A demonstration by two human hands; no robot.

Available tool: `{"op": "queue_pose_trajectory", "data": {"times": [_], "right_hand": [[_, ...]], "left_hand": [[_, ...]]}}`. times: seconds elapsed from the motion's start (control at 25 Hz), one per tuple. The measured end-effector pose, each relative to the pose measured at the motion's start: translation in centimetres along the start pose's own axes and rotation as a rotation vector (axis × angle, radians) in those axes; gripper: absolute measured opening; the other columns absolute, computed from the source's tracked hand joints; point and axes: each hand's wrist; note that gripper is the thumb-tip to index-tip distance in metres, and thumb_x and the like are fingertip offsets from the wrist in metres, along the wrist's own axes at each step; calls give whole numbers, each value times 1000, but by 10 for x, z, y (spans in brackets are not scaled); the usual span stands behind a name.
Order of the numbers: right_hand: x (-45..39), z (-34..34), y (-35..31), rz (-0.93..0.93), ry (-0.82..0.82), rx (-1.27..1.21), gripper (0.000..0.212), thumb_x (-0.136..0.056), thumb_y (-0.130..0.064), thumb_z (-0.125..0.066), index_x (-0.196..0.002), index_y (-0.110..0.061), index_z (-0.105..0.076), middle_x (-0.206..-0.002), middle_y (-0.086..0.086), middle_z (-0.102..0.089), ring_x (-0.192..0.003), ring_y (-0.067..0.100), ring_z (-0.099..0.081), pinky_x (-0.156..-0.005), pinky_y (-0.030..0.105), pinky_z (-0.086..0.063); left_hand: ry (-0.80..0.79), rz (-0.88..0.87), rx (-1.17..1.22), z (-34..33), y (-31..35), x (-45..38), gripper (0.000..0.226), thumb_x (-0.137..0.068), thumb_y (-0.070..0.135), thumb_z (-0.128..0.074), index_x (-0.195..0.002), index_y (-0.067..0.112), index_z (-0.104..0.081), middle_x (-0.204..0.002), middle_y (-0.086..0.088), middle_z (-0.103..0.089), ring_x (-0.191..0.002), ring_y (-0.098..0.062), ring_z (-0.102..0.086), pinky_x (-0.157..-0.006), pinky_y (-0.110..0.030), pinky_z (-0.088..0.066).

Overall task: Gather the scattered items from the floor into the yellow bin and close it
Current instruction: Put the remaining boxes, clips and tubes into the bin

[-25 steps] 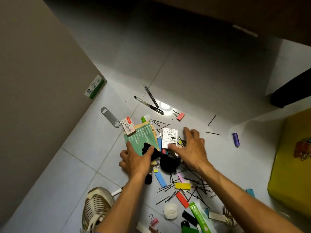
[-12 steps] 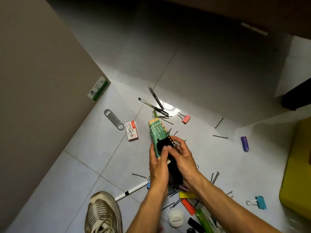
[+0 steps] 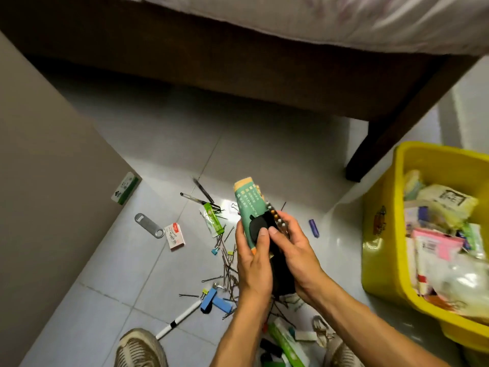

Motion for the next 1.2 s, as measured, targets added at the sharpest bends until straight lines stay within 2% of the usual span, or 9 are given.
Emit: {"op": "queue_pose_trajectory", "data": {"times": [0.28,0.44,0.52,0.64,0.76,0.88,1.04,1.12,1.2], "right_hand": [[71,98,-122,361,193,-289,37,-93,-18,-61,-128,-28,-56,-126,10,-65,-113,28,-65,-83,36,-56],[96,182,-170,467,380,-349,40,-94,-16,-61,-133,-22,-51,-125,12,-66,-111,31,-66,-84,41,-57],[102,218,-172,421,509,-206,39,-96,-13,-58,-132,-23,-52,-124,9,-67,-108,22,-68,-79,33,-57],[106,253,-156,300,665,170,42,-97,-10,-54,-135,-28,-54,-121,-11,-65,-99,-9,-63,-74,9,-48],[100,254,-131,166,729,552,48,-94,-12,-53,-139,-29,-52,-143,-8,-50,-131,9,-45,-105,28,-41],[96,217,-109,293,710,917,41,-95,-14,-52,-136,-20,-55,-154,1,-36,-141,19,-31,-114,36,-28],[98,161,-76,673,424,1038,26,-89,-8,-54,-111,-12,-67,-115,4,-65,-101,13,-59,-89,26,-49],[96,144,-33,521,201,1099,25,-90,-13,-57,-113,-17,-66,-111,-1,-66,-91,10,-61,-80,27,-53],[90,135,17,185,82,1228,28,-90,-21,-59,-118,-22,-62,-120,-1,-62,-97,17,-61,-83,35,-52]], "left_hand": [[-408,-254,-23,-129,93,72,58,-83,59,-54,-138,52,-36,-114,13,-65,-99,-4,-66,-85,-36,-57],[-630,-240,-101,-229,106,93,59,-86,53,-58,-141,45,-38,-124,6,-62,-110,-13,-63,-95,-41,-53],[-660,-154,-210,-257,91,86,58,-92,47,-57,-146,34,-38,-137,2,-55,-119,-14,-56,-103,-40,-46],[-617,-90,-331,-256,62,71,46,-99,39,-49,-142,24,-48,-139,5,-55,-120,-11,-54,-103,-31,-44],[-575,-187,-310,-233,39,64,33,-99,34,-49,-130,28,-62,-114,16,-67,-107,-6,-62,-85,-19,-53],[-528,-214,-329,-199,21,54,33,-99,35,-50,-129,27,-62,-115,15,-66,-104,0,-62,-81,-16,-52],[-372,-78,-380,-130,-3,27,32,-98,27,-53,-128,21,-63,-123,1,-65,-112,-14,-61,-97,-35,-51],[-324,8,-450,-79,-24,18,28,-96,25,-55,-123,23,-64,-120,0,-67,-108,-16,-63,-97,-37,-51],[-248,111,-477,-21,-51,18,22,-94,20,-58,-113,25,-67,-116,0,-68,-99,-12,-64,-88,-32,-55]]}}
Point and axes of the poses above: each hand's wrist, its own x-axis away from the middle knuckle, its own z-axis out of the back of the hand, y = z × x
